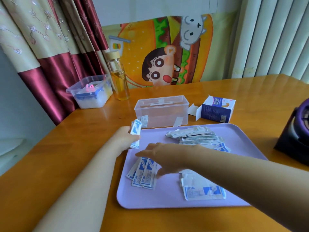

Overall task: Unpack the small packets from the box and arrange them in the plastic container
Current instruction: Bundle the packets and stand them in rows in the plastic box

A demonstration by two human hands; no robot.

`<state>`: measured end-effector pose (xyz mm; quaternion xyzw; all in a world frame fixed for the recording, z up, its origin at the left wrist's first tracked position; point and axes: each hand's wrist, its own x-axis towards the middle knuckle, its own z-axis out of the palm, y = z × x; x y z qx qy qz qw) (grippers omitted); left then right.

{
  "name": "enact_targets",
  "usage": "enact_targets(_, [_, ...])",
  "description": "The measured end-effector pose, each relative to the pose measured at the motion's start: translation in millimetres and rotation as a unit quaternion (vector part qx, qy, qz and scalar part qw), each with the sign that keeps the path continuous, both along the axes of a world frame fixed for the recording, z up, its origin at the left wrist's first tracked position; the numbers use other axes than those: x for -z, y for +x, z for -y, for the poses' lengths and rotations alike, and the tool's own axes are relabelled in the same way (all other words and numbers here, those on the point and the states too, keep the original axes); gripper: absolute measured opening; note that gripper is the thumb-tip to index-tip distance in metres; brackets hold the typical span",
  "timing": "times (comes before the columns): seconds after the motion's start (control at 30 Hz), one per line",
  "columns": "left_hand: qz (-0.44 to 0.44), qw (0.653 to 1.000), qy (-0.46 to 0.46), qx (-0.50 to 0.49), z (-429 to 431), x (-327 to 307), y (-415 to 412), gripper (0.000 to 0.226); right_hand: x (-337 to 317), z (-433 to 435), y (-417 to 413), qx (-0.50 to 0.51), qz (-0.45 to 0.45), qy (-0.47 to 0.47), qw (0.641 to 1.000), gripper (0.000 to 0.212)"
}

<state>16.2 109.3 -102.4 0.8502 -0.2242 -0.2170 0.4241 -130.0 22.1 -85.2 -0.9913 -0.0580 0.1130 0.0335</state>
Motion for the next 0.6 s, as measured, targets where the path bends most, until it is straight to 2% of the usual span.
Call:
enact_targets(0.07, [-0.102,0.990,-0.092,-0.032,-12,-2,-2,0.036,-4,-2,15,-0.002,-0.034,-0.009,0.999,0.094])
enact_targets(0.17, [-0.231,0.950,-0.204,-0.056,-25,-4,-7,0.027,-9,-11,34,-0.024,-0.093,-0.059,0.994,0.100])
enact_targets(0.33, [-0.367,0.871,-0.308,-0.112,-38,-4,-15,0.020,-15,-19,45,-0.043,-0.152,-0.076,0.985,0.091])
enact_targets(0.43, [-0.398,0.849,-0.329,-0.108,-44,-5,-18,0.024,-17,-17,42,-0.034,-0.144,-0.070,0.986,0.080])
enact_targets(0.6, [-0.399,0.857,-0.314,-0.091,-50,-2,-21,0.027,-13,-13,40,-0.043,-0.138,-0.112,0.983,0.066])
